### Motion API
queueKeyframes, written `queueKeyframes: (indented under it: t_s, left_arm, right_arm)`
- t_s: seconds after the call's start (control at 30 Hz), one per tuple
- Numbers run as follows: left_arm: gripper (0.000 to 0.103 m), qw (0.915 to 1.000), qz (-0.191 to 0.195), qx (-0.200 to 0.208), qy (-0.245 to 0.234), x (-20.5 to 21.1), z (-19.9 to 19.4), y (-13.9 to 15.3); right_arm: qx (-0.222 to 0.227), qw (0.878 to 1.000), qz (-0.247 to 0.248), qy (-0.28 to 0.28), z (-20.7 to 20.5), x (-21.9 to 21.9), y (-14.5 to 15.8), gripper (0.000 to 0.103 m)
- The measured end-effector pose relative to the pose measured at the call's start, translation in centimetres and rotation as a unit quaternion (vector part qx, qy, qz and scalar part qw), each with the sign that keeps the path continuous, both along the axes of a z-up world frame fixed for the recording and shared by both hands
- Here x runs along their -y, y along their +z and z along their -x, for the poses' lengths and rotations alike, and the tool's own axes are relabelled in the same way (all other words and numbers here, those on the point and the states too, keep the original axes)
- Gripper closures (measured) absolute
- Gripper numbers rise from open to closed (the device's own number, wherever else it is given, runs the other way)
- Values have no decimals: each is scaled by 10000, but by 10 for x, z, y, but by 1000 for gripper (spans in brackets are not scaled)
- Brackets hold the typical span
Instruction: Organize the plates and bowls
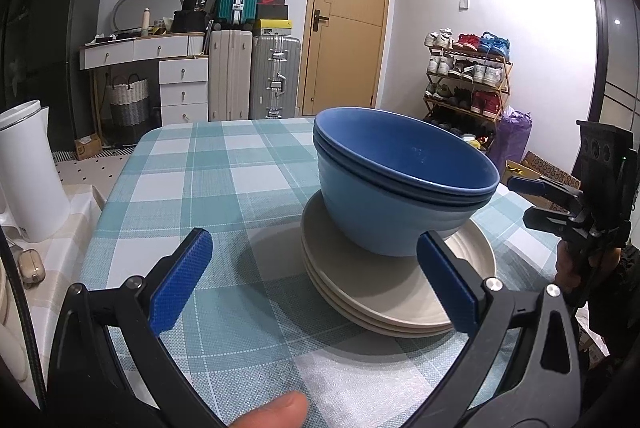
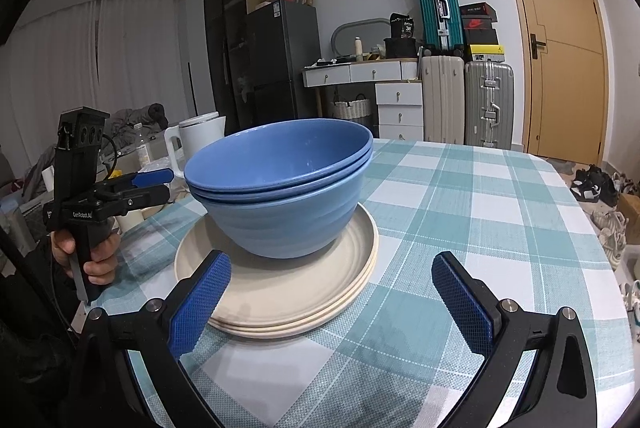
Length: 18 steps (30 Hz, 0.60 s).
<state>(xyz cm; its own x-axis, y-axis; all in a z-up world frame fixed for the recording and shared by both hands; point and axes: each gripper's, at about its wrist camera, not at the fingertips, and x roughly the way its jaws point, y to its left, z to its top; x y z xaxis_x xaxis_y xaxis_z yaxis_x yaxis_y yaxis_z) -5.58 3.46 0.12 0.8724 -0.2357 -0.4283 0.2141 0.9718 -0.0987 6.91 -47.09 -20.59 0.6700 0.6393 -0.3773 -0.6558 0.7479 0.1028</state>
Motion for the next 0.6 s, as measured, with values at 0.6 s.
queueKeyframes:
  t_s: [0.6]
  left_arm:
    - [1, 10000, 11, 1, 6, 0, 1, 0]
  right_arm:
    - [76, 10000, 7, -6, 0, 1, 3, 1]
